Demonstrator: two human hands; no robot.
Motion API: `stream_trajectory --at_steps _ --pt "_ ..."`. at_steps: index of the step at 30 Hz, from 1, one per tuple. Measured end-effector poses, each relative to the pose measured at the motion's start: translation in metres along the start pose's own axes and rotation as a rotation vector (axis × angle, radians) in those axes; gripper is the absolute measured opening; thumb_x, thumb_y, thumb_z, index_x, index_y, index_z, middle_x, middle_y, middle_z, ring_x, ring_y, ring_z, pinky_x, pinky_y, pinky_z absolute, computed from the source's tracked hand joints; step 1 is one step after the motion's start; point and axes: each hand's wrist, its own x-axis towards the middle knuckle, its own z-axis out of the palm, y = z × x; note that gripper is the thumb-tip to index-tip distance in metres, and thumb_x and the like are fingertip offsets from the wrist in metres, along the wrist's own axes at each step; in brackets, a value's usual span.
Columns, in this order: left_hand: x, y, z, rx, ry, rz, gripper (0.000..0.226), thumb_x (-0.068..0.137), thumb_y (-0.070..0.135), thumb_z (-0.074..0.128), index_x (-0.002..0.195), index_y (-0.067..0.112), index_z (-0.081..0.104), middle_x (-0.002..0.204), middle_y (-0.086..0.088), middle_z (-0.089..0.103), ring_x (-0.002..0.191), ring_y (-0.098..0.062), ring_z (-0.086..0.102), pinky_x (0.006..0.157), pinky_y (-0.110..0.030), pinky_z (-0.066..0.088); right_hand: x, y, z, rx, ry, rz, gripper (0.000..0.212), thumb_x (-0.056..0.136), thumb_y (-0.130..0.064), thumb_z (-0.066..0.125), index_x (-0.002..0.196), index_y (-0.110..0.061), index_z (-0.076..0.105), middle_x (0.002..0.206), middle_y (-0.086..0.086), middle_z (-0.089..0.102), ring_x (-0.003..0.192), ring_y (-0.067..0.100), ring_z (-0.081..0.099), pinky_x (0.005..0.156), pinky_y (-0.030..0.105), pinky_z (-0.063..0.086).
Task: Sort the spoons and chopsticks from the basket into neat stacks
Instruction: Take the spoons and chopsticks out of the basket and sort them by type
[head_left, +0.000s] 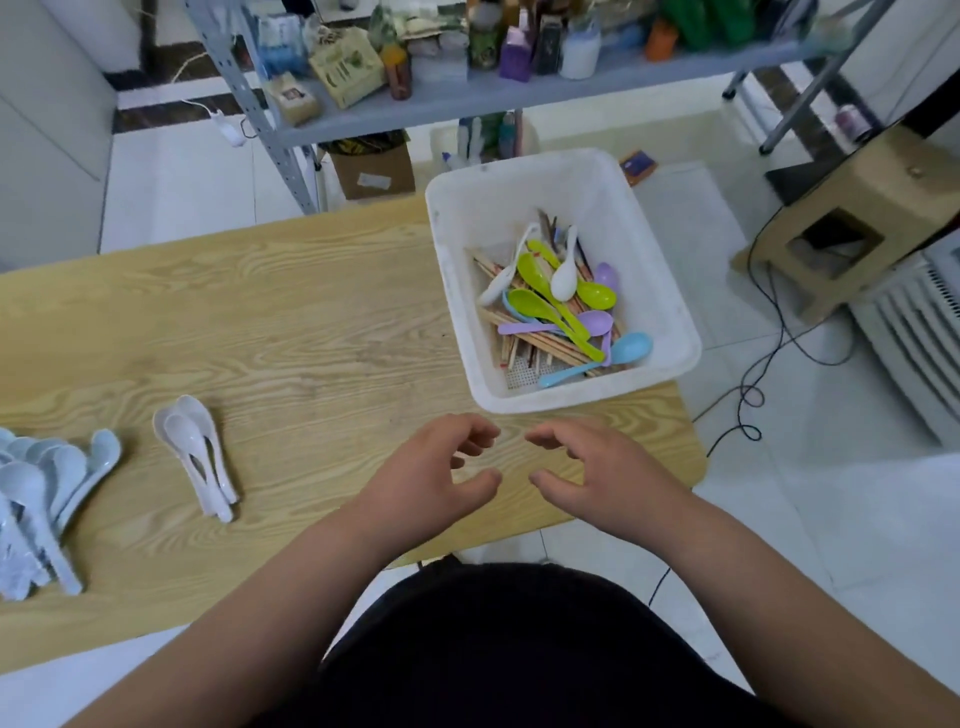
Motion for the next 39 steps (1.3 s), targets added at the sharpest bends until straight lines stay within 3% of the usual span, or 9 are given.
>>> stream_trajectory --at_steps 6,12,19,25,30,32,35,39 --pt "0.050 0.013 -0.010 -0.016 0.031 0.010 0.037 0.084 0.025 0.073 0.118 0.031 0.061 0.110 0.015 0.063 0.104 0.000 0.061 0.090 -0.026 0.053 0.009 0.014 -0.014 -0.012 -0.014 -0.002 0.042 0.091 -0.041 0.067 0.131 -0.030 0.061 0.123 -0.019 0.061 0.113 -0.005 0.051 0.094 0.009 0.039" --pt "0.085 0.028 0.008 -0.039 0.105 -0.070 0.033 0.086 0.025 0.071 0.117 0.030 0.062 0.108 0.017 0.064 0.105 -0.001 0.061 0.089 -0.027 0.054 0.040 0.052 -0.048 -0.002 -0.054 -0.050 0.039 0.089 -0.041 0.067 0.126 -0.031 0.062 0.120 -0.017 0.061 0.111 -0.003 0.054 0.097 0.021 0.047" --pt "0.114 0.062 0.058 -0.131 0.256 -0.261 0.033 0.086 0.021 0.072 0.116 0.029 0.063 0.106 0.014 0.065 0.102 -0.003 0.062 0.089 -0.032 0.055 0.118 0.091 -0.122 -0.066 -0.163 -0.211 0.027 0.093 -0.038 0.061 0.119 -0.030 0.063 0.112 -0.015 0.062 0.101 0.000 0.055 0.087 0.026 0.049" --pt "0.145 0.070 0.075 -0.084 0.314 -0.368 0.034 0.087 0.018 0.071 0.118 0.026 0.062 0.109 0.012 0.063 0.103 -0.002 0.060 0.091 -0.031 0.054 0.189 0.117 -0.149 -0.454 -0.247 -0.296 0.033 0.094 -0.026 0.058 0.126 -0.018 0.059 0.120 0.006 0.059 0.113 0.028 0.054 0.087 0.039 0.048" --pt "0.202 0.048 0.043 0.089 0.366 -0.394 0.049 0.086 0.016 0.068 0.133 0.015 0.055 0.121 -0.003 0.058 0.114 -0.017 0.057 0.098 -0.031 0.048 0.247 0.126 -0.145 -0.773 -0.235 -0.377 0.046 0.091 -0.002 0.050 0.136 -0.009 0.050 0.132 0.014 0.051 0.120 0.035 0.049 0.088 0.045 0.050" --pt "0.233 0.036 0.028 0.219 0.347 -0.398 0.052 0.087 0.011 0.064 0.138 0.013 0.051 0.128 -0.010 0.054 0.119 -0.024 0.053 0.097 -0.030 0.042 0.264 0.127 -0.140 -0.878 -0.245 -0.381 0.043 0.094 -0.004 0.047 0.136 -0.008 0.049 0.132 0.016 0.050 0.122 0.036 0.047 0.084 0.045 0.049" --pt "0.282 0.018 0.013 0.401 0.222 -0.485 0.047 0.092 0.006 0.057 0.138 0.007 0.047 0.131 -0.018 0.050 0.116 -0.033 0.055 0.091 -0.038 0.045 0.277 0.130 -0.132 -0.941 -0.254 -0.342 0.038 0.097 -0.007 0.045 0.135 -0.009 0.047 0.128 0.017 0.050 0.116 0.038 0.051 0.072 0.043 0.040" --pt "0.314 -0.004 0.013 0.540 0.040 -0.523 0.028 0.095 0.012 0.056 0.122 0.005 0.056 0.120 -0.018 0.060 0.104 -0.033 0.062 0.072 -0.033 0.042 0.280 0.130 -0.122 -0.978 -0.203 -0.338 0.032 0.098 -0.011 0.045 0.130 -0.012 0.048 0.124 0.015 0.053 0.111 0.038 0.055 0.070 0.041 0.035"
